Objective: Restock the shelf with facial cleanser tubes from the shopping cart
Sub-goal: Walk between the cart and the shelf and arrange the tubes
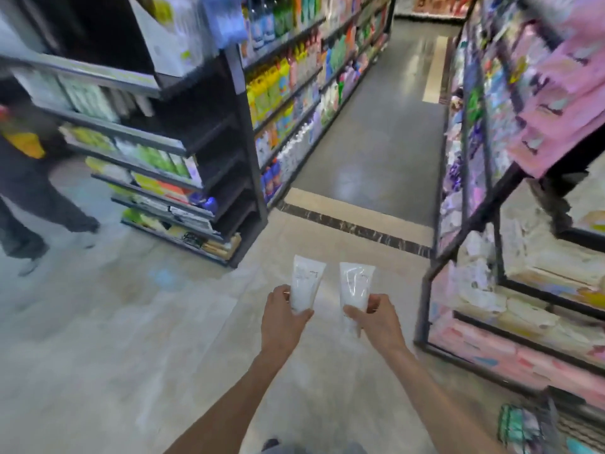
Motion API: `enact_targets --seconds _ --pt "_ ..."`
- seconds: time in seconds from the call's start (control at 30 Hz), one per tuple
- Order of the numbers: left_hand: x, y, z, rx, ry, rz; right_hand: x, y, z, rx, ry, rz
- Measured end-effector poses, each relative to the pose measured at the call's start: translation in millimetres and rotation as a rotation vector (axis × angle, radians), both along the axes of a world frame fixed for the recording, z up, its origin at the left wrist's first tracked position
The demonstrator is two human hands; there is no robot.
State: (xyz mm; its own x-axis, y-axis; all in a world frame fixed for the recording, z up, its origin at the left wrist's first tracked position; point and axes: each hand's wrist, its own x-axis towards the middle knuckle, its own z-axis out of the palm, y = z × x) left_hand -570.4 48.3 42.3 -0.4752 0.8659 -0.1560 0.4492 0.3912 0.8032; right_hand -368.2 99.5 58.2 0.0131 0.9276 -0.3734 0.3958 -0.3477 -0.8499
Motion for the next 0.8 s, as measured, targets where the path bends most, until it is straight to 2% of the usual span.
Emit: enact_targets --seconds 0.2,0.43,0.8 --pt "-146.9 -25.6 9.6 0.023 0.036 0.202 -157.9 12.5 4.1 0.017 0.051 0.188" --pt "-274.9 -41.0 19.1 0.033 0.051 0.418 -312.4 44.0 4.9 0.015 0.089 0.4" --pt "-443.0 25.8 17.6 0.062 0.047 0.543 -507.4 121.1 13.0 0.071 0.111 0.476"
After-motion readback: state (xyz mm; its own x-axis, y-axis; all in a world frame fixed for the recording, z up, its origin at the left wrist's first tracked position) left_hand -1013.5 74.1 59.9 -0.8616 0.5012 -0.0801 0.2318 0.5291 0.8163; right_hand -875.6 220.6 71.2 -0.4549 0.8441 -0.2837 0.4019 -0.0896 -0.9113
